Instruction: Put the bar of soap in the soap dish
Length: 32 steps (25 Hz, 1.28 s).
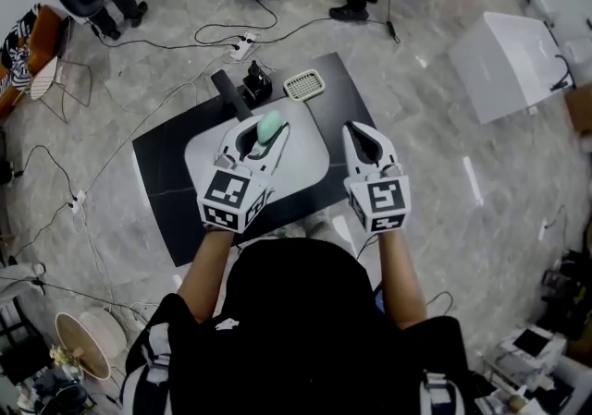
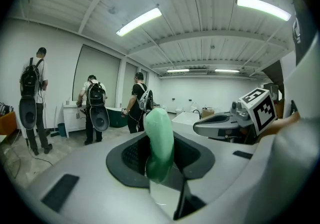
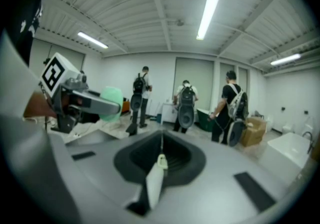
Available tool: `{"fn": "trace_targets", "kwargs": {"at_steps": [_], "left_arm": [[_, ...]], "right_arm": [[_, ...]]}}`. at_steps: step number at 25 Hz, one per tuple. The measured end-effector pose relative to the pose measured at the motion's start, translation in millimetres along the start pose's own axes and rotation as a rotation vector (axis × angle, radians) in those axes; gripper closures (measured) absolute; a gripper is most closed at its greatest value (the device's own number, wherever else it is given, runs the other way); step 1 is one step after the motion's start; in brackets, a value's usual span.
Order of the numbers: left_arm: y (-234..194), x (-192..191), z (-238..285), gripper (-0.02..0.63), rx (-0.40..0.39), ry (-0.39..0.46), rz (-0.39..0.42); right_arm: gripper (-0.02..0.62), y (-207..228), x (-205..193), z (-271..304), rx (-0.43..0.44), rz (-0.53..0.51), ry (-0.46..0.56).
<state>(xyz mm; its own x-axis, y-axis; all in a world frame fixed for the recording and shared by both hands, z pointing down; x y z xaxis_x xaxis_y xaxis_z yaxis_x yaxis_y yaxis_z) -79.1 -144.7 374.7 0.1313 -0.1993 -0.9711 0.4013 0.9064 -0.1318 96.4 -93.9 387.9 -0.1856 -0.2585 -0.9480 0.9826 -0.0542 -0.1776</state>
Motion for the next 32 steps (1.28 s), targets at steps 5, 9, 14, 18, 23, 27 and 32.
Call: {"fn": "trace_targets", "kwargs": {"at_steps": [5, 9, 14, 18, 23, 27, 32], "left_arm": [[-6, -8, 26, 0.474, 0.018, -0.028, -0.033], [-13, -26, 50, 0.474, 0.008, -0.082, -0.085], [-17, -52, 77, 0.474, 0.006, -0.164, -0.133], [-20, -75, 94, 0.474, 0.008, -0.234, -0.162], [-29, -103, 117, 0.474, 0.016, -0.287, -0.185], [-46, -129, 138, 0.474, 0.023, -0.374, -0.182], [-75, -152, 165, 0.474, 0.013, -0.450, -0.206]], "right_arm": [[0.560, 16, -2, 22, 0.049, -0.034, -0.016], [0.560, 28, -10, 39, 0.080, -0.036, -0.029], [0.560, 40, -27, 60, 0.120, -0.019, -0.070], [0.560, 44, -46, 73, 0.160, -0.016, -0.114], [0.560, 48, -71, 88, 0.192, -0.010, -0.174], [0.560, 51, -91, 96, 0.215, -0.017, -0.234], [0.560, 53, -108, 105, 0.238, -0.020, -0.297]]}}
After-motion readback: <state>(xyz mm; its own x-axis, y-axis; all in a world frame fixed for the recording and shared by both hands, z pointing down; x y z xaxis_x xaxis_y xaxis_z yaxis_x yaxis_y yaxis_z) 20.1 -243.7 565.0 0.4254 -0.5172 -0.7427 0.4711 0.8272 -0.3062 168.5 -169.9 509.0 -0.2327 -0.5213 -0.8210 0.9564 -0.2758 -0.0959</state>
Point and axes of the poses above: the fingertips, and each gripper's own axes: z forward along the fingers, y to its right, x out of its top, the point moved 6 cm from there along -z, backward along the fingers, and after that the axes turned 14 degrees about -x, right-handed, at the moved point
